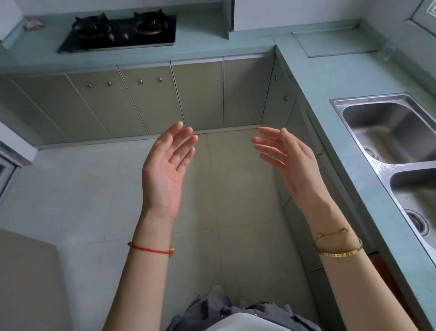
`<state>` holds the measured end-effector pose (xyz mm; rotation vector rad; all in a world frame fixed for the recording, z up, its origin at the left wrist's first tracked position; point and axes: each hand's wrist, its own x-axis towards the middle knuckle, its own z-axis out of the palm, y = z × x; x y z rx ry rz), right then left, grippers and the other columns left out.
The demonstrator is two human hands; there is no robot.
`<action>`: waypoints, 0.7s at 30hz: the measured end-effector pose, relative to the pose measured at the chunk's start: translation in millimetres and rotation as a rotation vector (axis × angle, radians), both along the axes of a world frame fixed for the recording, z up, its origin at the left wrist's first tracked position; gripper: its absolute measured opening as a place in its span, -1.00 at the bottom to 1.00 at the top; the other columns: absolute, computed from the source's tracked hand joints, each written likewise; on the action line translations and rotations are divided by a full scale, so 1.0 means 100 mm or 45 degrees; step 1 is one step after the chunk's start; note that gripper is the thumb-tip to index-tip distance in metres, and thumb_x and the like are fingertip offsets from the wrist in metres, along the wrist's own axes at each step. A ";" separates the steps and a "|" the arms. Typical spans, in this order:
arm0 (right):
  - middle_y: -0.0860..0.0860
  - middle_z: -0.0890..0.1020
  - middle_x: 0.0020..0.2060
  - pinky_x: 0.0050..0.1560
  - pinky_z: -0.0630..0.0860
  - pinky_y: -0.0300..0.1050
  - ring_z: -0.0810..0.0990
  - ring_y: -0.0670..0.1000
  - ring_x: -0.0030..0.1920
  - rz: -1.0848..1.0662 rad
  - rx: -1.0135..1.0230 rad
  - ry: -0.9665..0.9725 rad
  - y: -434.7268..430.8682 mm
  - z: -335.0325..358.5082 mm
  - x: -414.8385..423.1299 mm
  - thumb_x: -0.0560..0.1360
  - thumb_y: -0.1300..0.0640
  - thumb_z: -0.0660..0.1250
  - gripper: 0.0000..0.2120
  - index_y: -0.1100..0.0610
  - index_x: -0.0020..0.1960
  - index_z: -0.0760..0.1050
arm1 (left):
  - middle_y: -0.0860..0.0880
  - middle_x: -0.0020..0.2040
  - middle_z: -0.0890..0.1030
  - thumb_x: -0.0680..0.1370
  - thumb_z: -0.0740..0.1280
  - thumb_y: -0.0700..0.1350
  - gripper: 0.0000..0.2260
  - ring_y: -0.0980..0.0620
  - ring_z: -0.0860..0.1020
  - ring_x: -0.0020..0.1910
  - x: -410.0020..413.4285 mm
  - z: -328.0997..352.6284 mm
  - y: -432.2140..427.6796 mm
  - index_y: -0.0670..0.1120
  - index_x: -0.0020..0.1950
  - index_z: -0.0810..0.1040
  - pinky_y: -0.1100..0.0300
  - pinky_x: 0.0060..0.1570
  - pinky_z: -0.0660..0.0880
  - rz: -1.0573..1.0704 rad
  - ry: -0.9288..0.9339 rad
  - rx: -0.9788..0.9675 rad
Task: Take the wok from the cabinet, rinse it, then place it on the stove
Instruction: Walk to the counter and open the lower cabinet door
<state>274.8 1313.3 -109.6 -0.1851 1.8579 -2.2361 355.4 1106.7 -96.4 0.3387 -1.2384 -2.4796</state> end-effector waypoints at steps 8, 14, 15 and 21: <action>0.10 0.72 0.06 0.30 0.51 0.06 0.66 0.07 0.13 -0.043 -0.018 -0.005 -0.34 -0.07 -0.24 0.70 0.04 0.09 -0.64 0.18 0.24 0.59 | -0.09 0.20 0.62 0.63 0.14 -0.11 -0.68 -0.09 0.55 0.30 -0.28 -0.07 -0.35 -0.14 0.32 0.51 0.01 0.38 0.40 -0.054 -0.017 -0.017; 0.07 0.72 0.04 0.25 0.53 -0.01 0.66 0.02 0.10 -0.056 -0.029 -0.017 -0.62 -0.15 -0.47 0.69 0.03 0.10 -0.65 0.15 0.22 0.60 | -0.08 0.19 0.63 0.63 0.14 -0.11 -0.69 -0.08 0.56 0.28 -0.54 -0.13 -0.61 -0.14 0.31 0.51 0.02 0.37 0.40 -0.095 -0.043 -0.022; 0.06 0.73 0.04 0.24 0.53 -0.02 0.66 0.02 0.10 -0.053 -0.032 -0.016 -0.65 -0.16 -0.52 0.69 0.02 0.10 -0.65 0.13 0.21 0.61 | -0.08 0.19 0.63 0.63 0.14 -0.11 -0.69 -0.08 0.56 0.28 -0.60 -0.14 -0.64 -0.14 0.31 0.51 0.02 0.37 0.40 -0.093 -0.049 -0.016; 0.05 0.74 0.04 0.22 0.54 -0.04 0.67 0.02 0.10 -0.043 -0.024 -0.038 -0.87 -0.27 -0.98 0.67 -0.01 0.13 -0.66 0.09 0.18 0.63 | -0.10 0.20 0.62 0.62 0.16 -0.11 -0.67 -0.10 0.56 0.29 -1.03 -0.26 -0.86 -0.16 0.33 0.50 0.01 0.37 0.40 -0.092 -0.082 -0.018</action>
